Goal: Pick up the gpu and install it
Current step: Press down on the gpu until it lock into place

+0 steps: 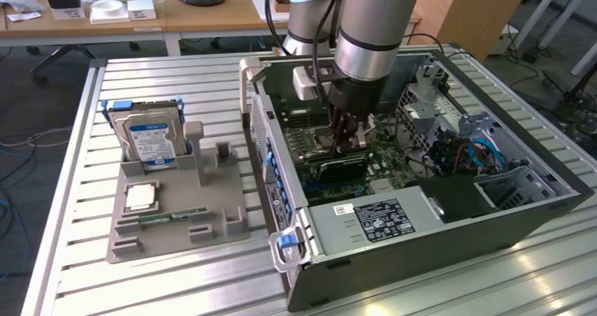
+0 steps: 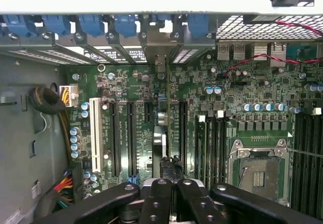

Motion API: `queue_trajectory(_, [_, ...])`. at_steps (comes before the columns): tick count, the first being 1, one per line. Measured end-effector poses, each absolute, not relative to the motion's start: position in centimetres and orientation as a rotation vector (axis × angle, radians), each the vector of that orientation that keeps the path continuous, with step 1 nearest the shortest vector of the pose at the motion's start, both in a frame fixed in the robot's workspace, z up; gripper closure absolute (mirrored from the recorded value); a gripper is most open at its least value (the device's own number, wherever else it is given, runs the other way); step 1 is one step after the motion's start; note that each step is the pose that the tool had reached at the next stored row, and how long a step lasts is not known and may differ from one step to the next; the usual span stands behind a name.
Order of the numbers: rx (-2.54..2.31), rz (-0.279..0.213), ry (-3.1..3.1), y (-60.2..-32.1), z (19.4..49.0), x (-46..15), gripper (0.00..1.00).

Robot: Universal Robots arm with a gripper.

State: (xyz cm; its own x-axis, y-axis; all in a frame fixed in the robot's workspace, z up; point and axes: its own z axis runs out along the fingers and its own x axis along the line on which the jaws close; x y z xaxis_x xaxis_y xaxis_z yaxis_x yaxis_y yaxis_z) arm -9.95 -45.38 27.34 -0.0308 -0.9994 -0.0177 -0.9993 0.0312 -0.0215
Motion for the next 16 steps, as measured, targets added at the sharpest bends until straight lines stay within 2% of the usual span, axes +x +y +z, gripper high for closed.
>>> queue_trajectory(16, [-2.168,-0.005,2.236,-45.31,26.47,-9.97,0.89])
